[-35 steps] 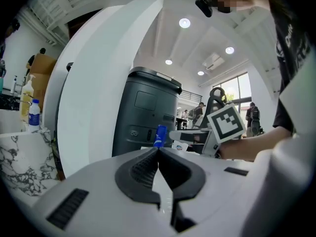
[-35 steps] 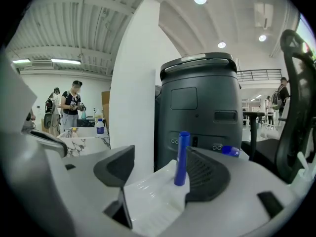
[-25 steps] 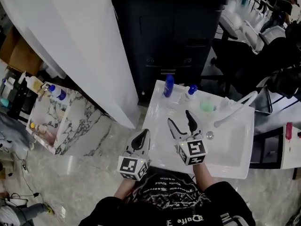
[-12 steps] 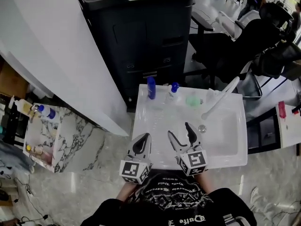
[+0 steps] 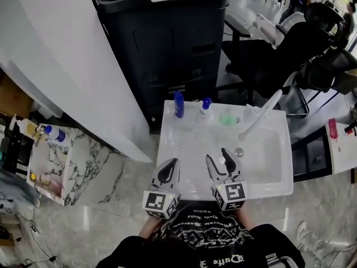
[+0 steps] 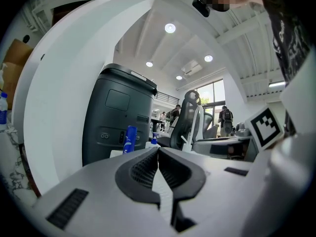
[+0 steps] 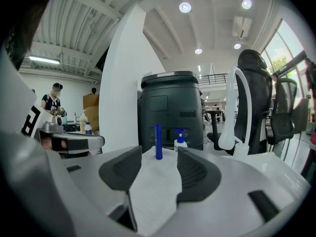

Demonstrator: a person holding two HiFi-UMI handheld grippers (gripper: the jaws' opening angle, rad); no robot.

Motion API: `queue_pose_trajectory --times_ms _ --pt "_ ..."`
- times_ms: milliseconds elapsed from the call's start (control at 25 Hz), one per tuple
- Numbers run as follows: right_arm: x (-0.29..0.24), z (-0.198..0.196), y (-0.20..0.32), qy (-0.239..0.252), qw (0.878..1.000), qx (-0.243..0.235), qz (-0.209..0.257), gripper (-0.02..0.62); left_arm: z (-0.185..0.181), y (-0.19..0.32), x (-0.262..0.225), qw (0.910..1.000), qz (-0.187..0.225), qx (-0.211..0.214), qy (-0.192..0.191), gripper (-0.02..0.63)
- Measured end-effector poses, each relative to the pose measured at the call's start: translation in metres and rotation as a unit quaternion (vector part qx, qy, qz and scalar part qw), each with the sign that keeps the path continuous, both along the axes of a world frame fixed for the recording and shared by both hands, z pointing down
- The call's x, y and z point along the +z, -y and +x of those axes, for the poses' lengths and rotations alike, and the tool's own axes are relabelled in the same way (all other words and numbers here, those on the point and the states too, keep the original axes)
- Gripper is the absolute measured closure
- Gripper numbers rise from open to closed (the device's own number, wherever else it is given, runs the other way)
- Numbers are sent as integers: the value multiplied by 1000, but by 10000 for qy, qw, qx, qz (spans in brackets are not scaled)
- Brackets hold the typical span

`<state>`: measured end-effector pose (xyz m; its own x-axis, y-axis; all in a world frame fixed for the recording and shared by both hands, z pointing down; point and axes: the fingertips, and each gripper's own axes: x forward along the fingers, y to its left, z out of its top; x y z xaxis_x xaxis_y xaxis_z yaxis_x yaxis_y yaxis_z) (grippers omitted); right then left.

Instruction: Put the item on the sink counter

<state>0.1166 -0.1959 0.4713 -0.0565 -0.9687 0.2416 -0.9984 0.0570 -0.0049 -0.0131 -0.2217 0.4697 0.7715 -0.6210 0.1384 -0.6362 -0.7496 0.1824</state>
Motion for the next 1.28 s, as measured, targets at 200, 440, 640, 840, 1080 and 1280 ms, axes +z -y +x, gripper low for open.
queue_pose_trajectory --times_ms 200,440,640,840,1080,1280 --pt "0 0 0 -148 9999 17 -43 441 -2 -4 -3 10000 91 -12 -7 600" --pt "5 -2 -1 -325 9993 106 -118 530 0 -7 -1 10000 74 15 28 600" --pt "4 -1 1 -454 9987 109 -184 595 3 -7 -1 10000 77 30 37 600" --pt "6 -4 2 -312 9993 -3 -222 597 7 -6 1 10000 30 44 40 600" --pt "10 -4 2 -232 9993 -64 -283 597 9 -5 4 10000 -22 22 49 600" --pt "12 -3 3 -122 9994 -106 -298 597 11 -4 6 10000 -31 34 60 600"
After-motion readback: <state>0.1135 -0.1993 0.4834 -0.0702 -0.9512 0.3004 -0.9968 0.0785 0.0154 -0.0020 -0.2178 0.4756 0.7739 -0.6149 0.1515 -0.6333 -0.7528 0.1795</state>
